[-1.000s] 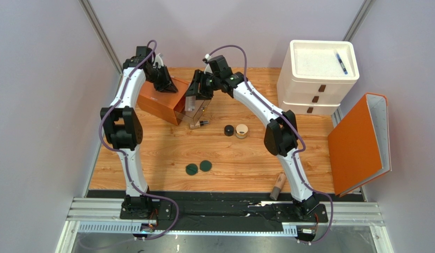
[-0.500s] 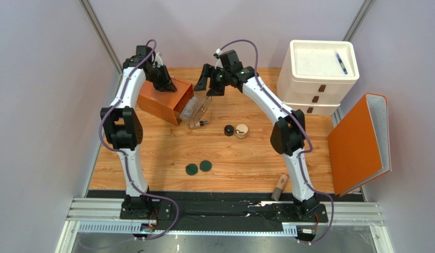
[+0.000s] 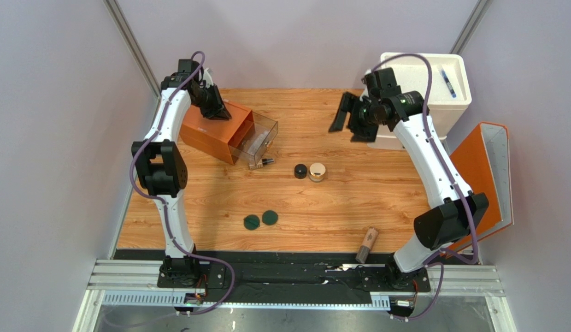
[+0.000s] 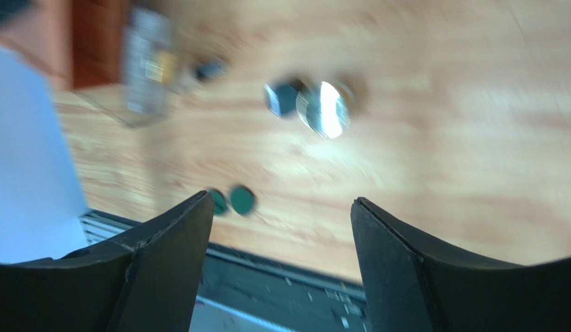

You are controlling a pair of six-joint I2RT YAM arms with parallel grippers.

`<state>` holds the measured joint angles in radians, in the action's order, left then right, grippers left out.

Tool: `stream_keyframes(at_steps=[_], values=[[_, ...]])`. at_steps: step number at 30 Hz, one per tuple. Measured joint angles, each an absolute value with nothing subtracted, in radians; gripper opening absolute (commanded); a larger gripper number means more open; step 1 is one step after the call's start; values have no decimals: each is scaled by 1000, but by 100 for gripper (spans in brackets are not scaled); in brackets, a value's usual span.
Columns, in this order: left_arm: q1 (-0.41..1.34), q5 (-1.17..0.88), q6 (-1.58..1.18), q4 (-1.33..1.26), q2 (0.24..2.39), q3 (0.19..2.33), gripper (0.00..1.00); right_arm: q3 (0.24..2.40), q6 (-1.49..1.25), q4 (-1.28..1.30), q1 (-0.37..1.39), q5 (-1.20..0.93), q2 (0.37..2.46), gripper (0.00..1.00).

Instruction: Organize the makeup

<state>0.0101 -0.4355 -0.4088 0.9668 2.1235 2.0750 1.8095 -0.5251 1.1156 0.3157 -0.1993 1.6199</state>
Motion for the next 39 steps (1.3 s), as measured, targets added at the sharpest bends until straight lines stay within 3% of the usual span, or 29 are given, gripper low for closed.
stream_keyframes(at_steps=[13,20,27,36,39], values=[[10,-455,-370,972,2123,2111,22,1139,-529,1327,181,-221,1489,82],[10,-472,-352,983,2128,2135,22,976,-547,1337,139,-228,1450,80],[10,-481,-346,993,2149,2143,23,819,-586,1280,139,-249,1512,69],[10,-486,-342,1005,2151,2143,22,803,-598,1179,128,-225,1621,66],[10,-488,-342,1006,2151,2143,22,803,-596,1139,128,-215,1684,58]])
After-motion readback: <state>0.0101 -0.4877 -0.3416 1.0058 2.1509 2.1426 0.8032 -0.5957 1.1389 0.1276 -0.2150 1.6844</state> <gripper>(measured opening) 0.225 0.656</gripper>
